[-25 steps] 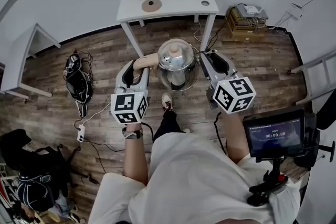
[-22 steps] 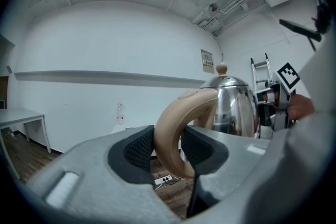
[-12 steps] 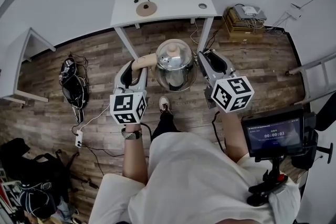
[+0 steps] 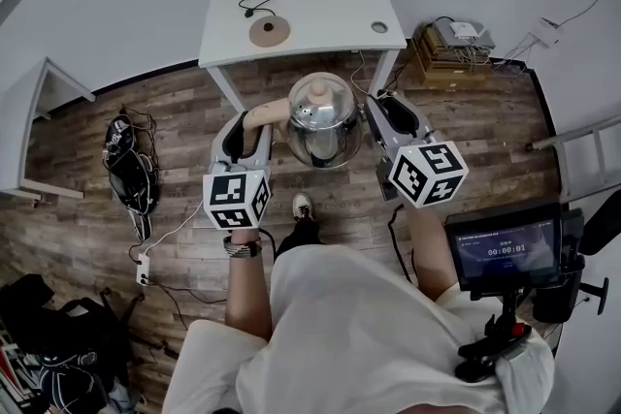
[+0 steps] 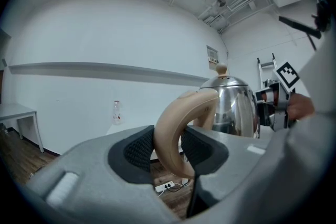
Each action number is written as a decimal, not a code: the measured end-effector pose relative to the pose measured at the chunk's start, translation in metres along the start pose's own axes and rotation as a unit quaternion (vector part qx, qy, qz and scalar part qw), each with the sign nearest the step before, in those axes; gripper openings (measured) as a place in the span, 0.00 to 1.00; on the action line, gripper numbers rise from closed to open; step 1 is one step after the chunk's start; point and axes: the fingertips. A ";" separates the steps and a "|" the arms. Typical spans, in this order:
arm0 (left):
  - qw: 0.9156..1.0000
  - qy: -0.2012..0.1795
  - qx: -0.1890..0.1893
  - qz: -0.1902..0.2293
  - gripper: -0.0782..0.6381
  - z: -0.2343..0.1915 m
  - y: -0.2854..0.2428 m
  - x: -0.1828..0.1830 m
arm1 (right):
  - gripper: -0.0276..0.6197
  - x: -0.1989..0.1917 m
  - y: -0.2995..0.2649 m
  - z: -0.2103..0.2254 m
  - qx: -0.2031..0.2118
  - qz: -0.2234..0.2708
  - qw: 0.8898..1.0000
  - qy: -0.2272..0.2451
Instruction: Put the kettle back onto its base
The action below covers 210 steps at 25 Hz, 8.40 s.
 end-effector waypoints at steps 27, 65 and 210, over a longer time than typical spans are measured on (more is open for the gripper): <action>1.000 -0.012 -0.014 -0.006 0.34 -0.154 -0.144 0.030 | 0.19 0.031 -0.207 0.015 -0.004 0.006 1.000 -0.029; 1.000 -0.006 0.015 -0.014 0.34 -0.236 -0.215 0.033 | 0.19 0.038 -0.328 0.026 0.029 0.001 0.998 -0.049; 0.969 0.115 0.110 -0.187 0.39 -0.312 -0.397 -0.158 | 0.18 -0.110 -0.540 0.174 0.052 -0.201 0.974 -0.088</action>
Point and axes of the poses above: the fingertips, and each gripper's own axes: y backward along the fingers, z to its right, x out of its top, and after that the axes turned 3 degrees about -y, right-handed
